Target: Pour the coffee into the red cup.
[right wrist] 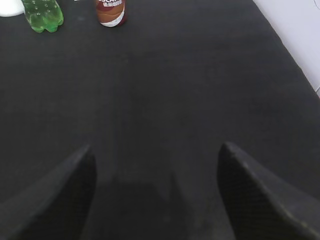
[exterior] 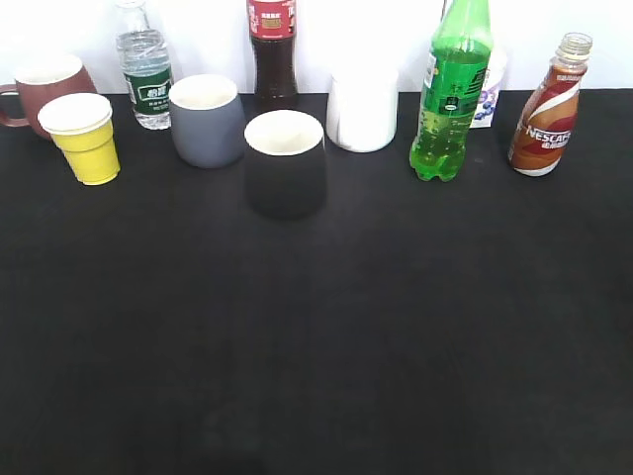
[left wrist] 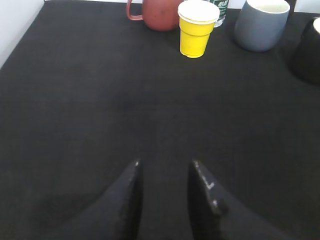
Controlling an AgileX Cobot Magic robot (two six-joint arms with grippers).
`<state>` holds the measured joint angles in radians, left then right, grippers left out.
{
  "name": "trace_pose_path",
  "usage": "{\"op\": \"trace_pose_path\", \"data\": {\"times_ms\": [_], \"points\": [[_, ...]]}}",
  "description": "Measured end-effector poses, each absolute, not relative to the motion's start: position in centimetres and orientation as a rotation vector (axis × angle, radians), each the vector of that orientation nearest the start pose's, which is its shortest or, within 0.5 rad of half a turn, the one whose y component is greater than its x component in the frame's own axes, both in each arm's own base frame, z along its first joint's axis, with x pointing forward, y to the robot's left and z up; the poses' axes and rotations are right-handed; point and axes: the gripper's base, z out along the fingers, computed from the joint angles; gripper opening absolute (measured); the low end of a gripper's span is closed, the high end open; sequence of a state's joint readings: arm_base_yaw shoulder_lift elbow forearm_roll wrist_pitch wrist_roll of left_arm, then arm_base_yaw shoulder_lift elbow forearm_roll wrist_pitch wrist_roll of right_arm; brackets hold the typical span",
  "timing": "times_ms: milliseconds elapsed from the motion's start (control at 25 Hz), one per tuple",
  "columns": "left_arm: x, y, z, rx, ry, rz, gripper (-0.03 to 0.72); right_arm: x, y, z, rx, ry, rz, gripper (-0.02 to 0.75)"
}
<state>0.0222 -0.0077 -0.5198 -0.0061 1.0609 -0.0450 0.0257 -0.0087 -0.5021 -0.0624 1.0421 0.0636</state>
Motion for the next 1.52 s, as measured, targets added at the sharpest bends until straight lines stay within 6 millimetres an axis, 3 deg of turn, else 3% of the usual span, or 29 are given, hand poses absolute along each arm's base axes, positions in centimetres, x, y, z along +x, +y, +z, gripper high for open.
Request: {"op": "trace_pose_path", "data": {"times_ms": [760, 840, 960, 1120, 1240, 1400, 1520], "points": [[-0.9, 0.0, 28.4, -0.068, 2.009, -0.015, 0.244, -0.6, -0.5, 27.9, 0.041, 2.013, -0.017, 0.589], [-0.8, 0.1, 29.8, -0.064, 1.891, 0.001, 0.293, -0.6, -0.5, 27.9, 0.041, 2.013, -0.017, 0.589], [-0.3, 0.2, 32.2, -0.05, 1.632, 0.026, 0.466, -0.6, -0.5, 27.9, 0.041, 2.013, -0.017, 0.589], [3.1, 0.4, 35.0, -0.007, 1.46, 0.089, 0.515, -0.6, -0.5, 27.9, 0.041, 2.013, -0.017, 0.589], [7.4, 0.3, 36.2, 0.017, 1.407, 0.077, 0.516, -0.6, -0.5, 27.9, 0.041, 2.013, -0.017, 0.589], [14.3, 0.2, 35.0, 0.045, 1.474, 0.062, 0.516, -0.6, -0.5, 27.9, 0.041, 2.013, -0.017, 0.589], [19.3, 0.2, 32.6, 0.047, 1.54, 0.037, 0.516, -0.6, -0.5, 27.9, 0.041, 2.013, -0.017, 0.589]]}}
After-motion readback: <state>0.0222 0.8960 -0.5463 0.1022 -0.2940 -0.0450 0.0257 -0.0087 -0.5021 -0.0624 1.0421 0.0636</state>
